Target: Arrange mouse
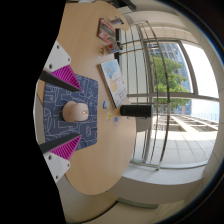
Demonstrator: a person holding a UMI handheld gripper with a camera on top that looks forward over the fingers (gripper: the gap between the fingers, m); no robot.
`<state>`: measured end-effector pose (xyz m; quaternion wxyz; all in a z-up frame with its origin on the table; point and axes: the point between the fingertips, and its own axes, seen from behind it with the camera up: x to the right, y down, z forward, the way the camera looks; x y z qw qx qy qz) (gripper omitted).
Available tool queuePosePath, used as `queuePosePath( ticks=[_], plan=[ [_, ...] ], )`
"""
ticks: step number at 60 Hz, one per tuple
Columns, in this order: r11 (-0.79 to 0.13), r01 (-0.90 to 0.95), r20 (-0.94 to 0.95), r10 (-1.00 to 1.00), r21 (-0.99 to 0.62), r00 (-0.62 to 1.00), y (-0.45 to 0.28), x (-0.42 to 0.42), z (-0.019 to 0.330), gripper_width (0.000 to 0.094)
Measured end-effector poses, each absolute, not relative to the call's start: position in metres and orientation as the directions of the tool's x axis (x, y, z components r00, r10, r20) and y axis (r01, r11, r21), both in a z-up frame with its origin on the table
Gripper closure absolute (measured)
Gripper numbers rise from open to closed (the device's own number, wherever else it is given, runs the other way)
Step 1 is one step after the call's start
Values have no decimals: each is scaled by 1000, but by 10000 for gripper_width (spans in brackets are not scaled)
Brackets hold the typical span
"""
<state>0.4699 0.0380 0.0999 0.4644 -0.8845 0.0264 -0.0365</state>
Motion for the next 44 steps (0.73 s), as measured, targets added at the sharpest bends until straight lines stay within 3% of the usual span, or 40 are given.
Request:
queuePosePath(
  ticks=[12, 27, 44],
  plan=[
    [-528, 12, 81, -107, -849, 991, -44, 458, 152, 84],
    [-519, 11, 88, -124, -855, 988, -120, 448, 178, 85],
    [-516, 18, 93, -121, -856, 988, -145, 442, 185, 86]
  ],
)
